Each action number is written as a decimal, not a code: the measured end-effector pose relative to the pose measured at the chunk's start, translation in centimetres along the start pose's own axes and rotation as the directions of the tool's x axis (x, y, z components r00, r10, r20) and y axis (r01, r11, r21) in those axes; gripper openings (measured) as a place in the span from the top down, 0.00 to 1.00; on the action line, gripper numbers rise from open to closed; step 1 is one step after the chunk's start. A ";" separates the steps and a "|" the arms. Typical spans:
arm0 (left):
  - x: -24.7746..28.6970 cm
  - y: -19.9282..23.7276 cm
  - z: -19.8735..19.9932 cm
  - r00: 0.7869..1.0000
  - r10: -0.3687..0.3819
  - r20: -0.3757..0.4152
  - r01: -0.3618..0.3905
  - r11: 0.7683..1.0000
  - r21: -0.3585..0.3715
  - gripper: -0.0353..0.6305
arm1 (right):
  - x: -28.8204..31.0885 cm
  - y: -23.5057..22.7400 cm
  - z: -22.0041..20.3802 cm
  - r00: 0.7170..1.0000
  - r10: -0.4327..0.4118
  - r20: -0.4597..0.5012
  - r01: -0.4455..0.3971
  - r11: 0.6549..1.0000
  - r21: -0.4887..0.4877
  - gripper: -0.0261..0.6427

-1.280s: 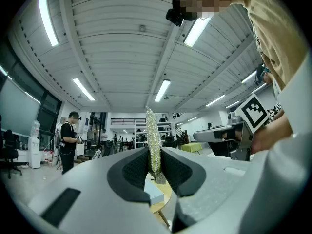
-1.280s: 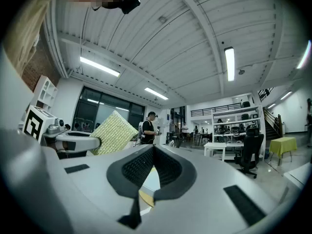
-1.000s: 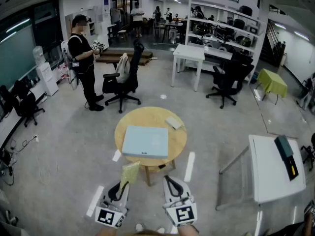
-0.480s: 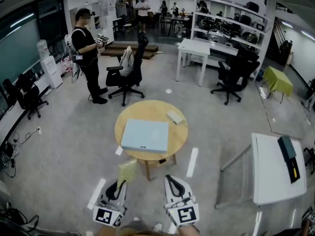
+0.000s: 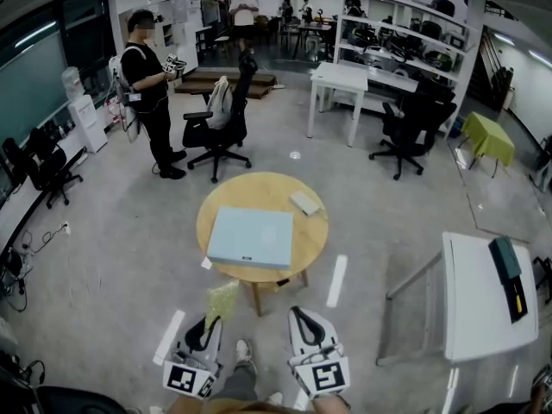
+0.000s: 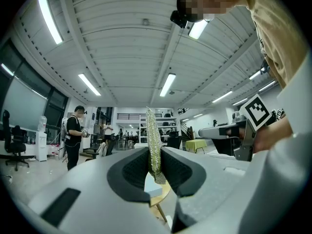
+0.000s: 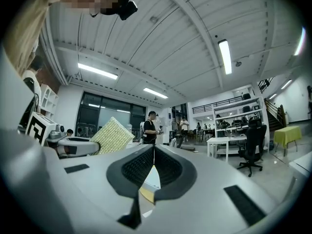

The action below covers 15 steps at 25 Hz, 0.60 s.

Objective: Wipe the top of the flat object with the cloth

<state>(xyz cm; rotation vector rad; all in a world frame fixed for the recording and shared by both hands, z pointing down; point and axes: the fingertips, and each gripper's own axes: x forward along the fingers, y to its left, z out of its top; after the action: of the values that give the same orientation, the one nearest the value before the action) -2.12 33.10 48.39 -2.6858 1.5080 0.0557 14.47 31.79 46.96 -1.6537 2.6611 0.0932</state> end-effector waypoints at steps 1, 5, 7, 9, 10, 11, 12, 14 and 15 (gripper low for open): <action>0.5 0.3 -0.3 1.000 -0.005 -0.005 0.005 1.000 -0.004 0.85 | 0.5 -0.3 -0.1 1.000 -0.005 -0.004 0.005 1.000 0.004 0.96; 3.3 2.8 -0.8 1.000 -0.011 -0.009 0.011 1.000 -0.007 0.85 | 3.7 -2.0 -0.8 0.999 -0.028 -0.017 0.028 0.999 0.020 0.96; 5.2 4.5 -1.5 1.000 -0.013 -0.015 0.013 1.000 -0.010 0.85 | 6.1 -3.0 -1.4 0.999 -0.035 -0.022 0.035 0.999 0.023 0.96; 7.3 6.4 -2.6 0.999 -0.017 -0.032 0.016 1.000 -0.024 0.85 | 8.7 -3.9 -2.2 0.998 -0.039 -0.043 0.040 0.999 0.021 0.96; 8.4 7.5 -3.1 0.999 -0.020 -0.040 0.018 0.999 -0.031 0.85 | 10.1 -4.3 -2.7 0.997 -0.041 -0.060 0.042 0.999 0.016 0.96; 9.6 8.6 -3.4 0.999 -0.024 -0.047 0.022 0.999 -0.034 0.85 | 11.6 -4.7 -3.1 0.997 -0.041 -0.073 0.042 0.999 0.014 0.96; 10.8 9.7 -3.7 0.998 -0.029 -0.052 0.027 0.999 -0.035 0.85 | 13.3 -5.1 -3.4 0.996 -0.042 -0.074 0.043 0.999 0.016 0.96; 13.4 11.8 -4.5 0.997 -0.042 -0.062 0.040 0.999 -0.037 0.85 | 16.7 -6.0 -3.8 0.997 -0.045 -0.070 0.047 0.999 0.025 0.96; 14.7 12.8 -4.9 0.997 -0.047 -0.067 0.045 0.998 -0.041 0.85 | 18.4 -6.6 -4.0 0.996 -0.048 -0.075 0.050 0.998 0.026 0.96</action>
<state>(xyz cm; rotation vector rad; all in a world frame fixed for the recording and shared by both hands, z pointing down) -5.42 13.61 51.90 -2.7792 1.4773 -0.0085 12.32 12.22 49.94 -1.7470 2.6585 -0.0058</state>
